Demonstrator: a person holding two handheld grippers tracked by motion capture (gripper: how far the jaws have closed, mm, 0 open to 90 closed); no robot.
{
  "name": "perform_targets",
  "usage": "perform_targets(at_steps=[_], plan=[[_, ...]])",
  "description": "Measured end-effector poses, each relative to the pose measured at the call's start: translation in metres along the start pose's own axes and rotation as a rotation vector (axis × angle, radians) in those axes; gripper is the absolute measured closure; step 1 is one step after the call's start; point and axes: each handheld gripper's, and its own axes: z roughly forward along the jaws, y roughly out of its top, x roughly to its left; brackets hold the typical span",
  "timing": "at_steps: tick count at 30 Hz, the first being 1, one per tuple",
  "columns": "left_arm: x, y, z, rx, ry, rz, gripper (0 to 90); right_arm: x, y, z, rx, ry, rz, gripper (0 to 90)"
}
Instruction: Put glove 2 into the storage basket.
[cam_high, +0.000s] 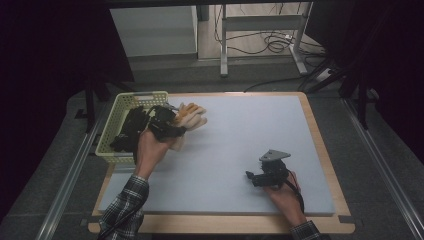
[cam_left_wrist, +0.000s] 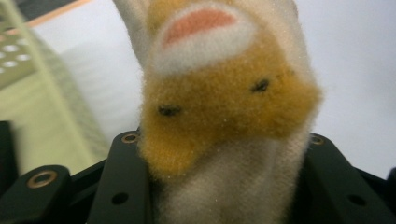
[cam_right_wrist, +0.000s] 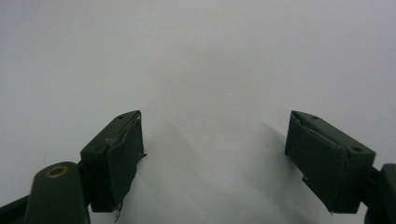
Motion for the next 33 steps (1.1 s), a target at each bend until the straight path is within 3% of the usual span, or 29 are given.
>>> perform_targets(at_steps=[9,20,27,33], plan=[[0.038,-0.002,-0.015,-0.010,0.075,-0.058,55.7,0.000,0.000,0.000,0.000,0.000,0.000,19.0],[0.082,-0.018,-0.027,-0.021,0.154,-0.139,54.9,0.000,0.000,0.000,0.000,0.000,0.000,19.0],[0.108,-0.033,-0.023,-0.018,0.209,-0.195,54.3,0.000,0.000,0.000,-0.001,0.000,0.000,19.0],[0.124,-0.043,-0.006,0.025,0.238,-0.239,53.9,0.000,0.000,0.000,-0.001,0.000,0.001,18.9]])
